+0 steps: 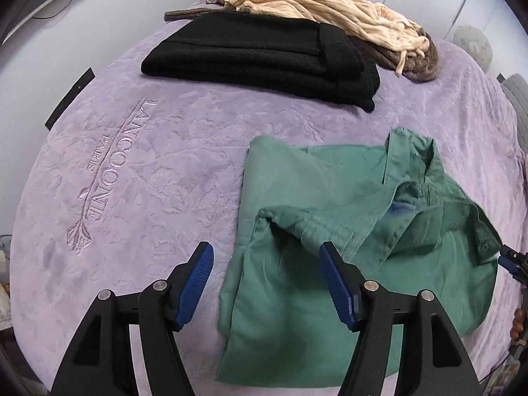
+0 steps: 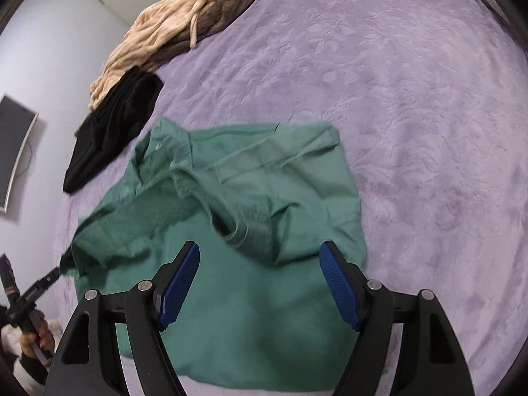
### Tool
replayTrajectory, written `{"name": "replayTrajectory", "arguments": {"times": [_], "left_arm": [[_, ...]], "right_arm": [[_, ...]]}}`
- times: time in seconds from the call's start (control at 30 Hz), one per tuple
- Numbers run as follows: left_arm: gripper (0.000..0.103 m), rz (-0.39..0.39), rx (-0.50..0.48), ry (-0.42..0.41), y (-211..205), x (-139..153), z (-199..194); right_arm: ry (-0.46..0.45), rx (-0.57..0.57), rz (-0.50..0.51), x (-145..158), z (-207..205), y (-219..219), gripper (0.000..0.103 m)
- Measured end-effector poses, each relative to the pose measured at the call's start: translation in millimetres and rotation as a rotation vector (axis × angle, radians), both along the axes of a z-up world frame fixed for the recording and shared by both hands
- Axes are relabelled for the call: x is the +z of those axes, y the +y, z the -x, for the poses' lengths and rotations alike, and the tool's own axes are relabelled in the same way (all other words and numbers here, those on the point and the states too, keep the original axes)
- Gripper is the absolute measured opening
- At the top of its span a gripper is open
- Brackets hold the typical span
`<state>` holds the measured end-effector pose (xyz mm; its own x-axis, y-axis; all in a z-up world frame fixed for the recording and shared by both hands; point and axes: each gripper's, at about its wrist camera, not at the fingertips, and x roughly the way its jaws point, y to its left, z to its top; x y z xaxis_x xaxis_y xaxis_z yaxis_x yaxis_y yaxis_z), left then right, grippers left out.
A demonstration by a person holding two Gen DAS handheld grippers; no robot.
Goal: Fold small clothes
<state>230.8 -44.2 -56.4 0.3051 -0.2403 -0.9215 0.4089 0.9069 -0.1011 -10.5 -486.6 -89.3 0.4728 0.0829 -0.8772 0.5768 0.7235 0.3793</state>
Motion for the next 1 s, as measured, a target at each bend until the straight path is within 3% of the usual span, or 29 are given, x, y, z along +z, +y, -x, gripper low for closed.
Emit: {"name": "replayTrajectory", "arguments": {"times": [0.07, 0.13, 0.2, 0.3, 0.5, 0.57, 0.63, 0.67, 0.73, 0.77, 0.87, 0.97, 1.0], "left_arm": [[0.068, -0.033, -0.069, 0.052, -3, -13, 12], [0.068, -0.032, -0.123, 0.116, -14, -29, 22], [0.068, -0.028, -0.178, 0.135, -36, -41, 25], [0.068, -0.003, -0.186, 0.123, -72, -57, 13], [0.068, -0.046, -0.023, 0.004, -103, -67, -52], [0.068, -0.102, 0.037, -0.069, -99, -59, -72], [0.068, -0.103, 0.081, -0.092, -88, -47, -86], [0.068, -0.089, 0.09, -0.094, -82, -40, -89], [0.068, -0.099, 0.091, -0.12, -73, -29, -88], [0.068, -0.108, 0.079, -0.129, -69, -26, -85], [0.068, -0.109, 0.05, -0.115, -62, -25, -74], [0.068, -0.096, 0.026, -0.092, -62, -31, -64], [0.068, -0.098, 0.02, -0.086, -64, -32, -61]], "right_arm": [[-0.005, 0.074, -0.057, -6, 3, 18, 0.067], [-0.01, 0.125, -0.143, -18, -3, 30, 0.043], [0.011, 0.141, -0.185, -34, -18, 34, 0.035], [0.056, 0.128, -0.139, -51, -47, 26, 0.034], [0.086, -0.041, 0.054, -47, -81, -30, 0.034], [0.07, -0.097, 0.046, -42, -80, -47, 0.034], [0.034, -0.14, 0.022, -34, -72, -58, 0.035], [0.023, -0.147, 0.023, -29, -68, -60, 0.039], [0.02, -0.158, 0.068, -19, -58, -58, 0.079], [0.004, -0.161, 0.086, -16, -52, -58, 0.079], [0.012, -0.152, 0.064, -17, -46, -62, 0.079], [0.08, -0.133, 0.021, -38, -49, -63, 0.075], [0.11, -0.115, 0.002, -48, -53, -60, 0.042]]}}
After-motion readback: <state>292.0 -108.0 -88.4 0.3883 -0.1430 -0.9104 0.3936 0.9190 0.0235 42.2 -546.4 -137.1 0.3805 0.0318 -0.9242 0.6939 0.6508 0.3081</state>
